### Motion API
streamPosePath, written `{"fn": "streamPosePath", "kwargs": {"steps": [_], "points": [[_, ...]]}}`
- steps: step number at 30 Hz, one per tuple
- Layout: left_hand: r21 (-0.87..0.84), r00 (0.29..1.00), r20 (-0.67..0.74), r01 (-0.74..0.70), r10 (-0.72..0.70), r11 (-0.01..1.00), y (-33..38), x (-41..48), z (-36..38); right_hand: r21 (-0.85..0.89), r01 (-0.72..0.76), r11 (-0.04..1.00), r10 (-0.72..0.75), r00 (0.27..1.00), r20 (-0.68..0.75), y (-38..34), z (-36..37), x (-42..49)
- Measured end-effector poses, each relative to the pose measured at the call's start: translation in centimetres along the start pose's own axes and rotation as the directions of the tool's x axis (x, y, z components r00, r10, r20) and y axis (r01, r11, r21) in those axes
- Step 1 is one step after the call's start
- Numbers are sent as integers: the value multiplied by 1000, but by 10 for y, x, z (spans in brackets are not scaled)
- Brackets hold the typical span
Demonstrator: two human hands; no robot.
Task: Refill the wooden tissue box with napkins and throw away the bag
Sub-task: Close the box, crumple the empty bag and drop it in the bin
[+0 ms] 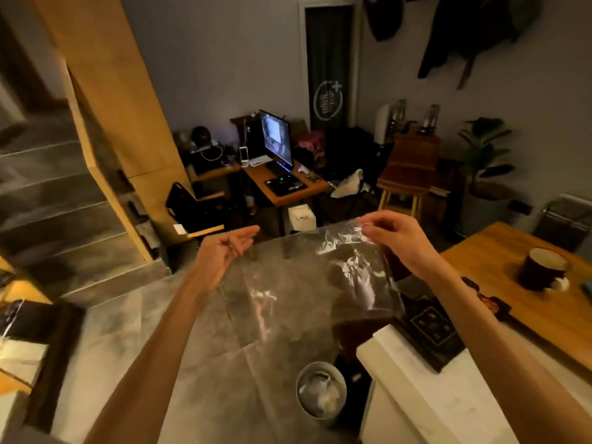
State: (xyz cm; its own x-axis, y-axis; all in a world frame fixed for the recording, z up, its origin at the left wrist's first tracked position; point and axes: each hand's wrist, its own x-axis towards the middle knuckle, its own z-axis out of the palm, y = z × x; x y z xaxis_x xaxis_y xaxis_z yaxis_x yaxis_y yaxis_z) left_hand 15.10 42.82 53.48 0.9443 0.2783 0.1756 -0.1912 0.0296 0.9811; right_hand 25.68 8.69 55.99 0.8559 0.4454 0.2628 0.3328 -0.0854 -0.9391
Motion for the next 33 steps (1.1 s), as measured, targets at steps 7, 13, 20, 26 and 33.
{"fn": "streamPosePath", "kwargs": {"steps": [7, 13, 20, 26, 33], "points": [[480, 815, 573, -253, -82, 840, 28, 52, -13, -411, 231, 882, -97, 942, 321, -83, 93, 66], [222, 887, 460, -71, -40, 973, 7, 66, -4, -712, 307, 631, -334, 937, 107, -98, 112, 86], [-64, 939, 315, 163, -135, 985, -18, 60, -37, 26, -290, 957, 291, 948, -127, 16, 117, 26], [49, 946, 262, 185, -191, 982, -24, 60, -53, 331, -357, 873, 387, 921, -29, 38, 136, 21], [115, 891, 288, 333, -352, 936, -32, 58, -50, 496, -354, 793, 448, 891, -80, 45, 129, 27]]}}
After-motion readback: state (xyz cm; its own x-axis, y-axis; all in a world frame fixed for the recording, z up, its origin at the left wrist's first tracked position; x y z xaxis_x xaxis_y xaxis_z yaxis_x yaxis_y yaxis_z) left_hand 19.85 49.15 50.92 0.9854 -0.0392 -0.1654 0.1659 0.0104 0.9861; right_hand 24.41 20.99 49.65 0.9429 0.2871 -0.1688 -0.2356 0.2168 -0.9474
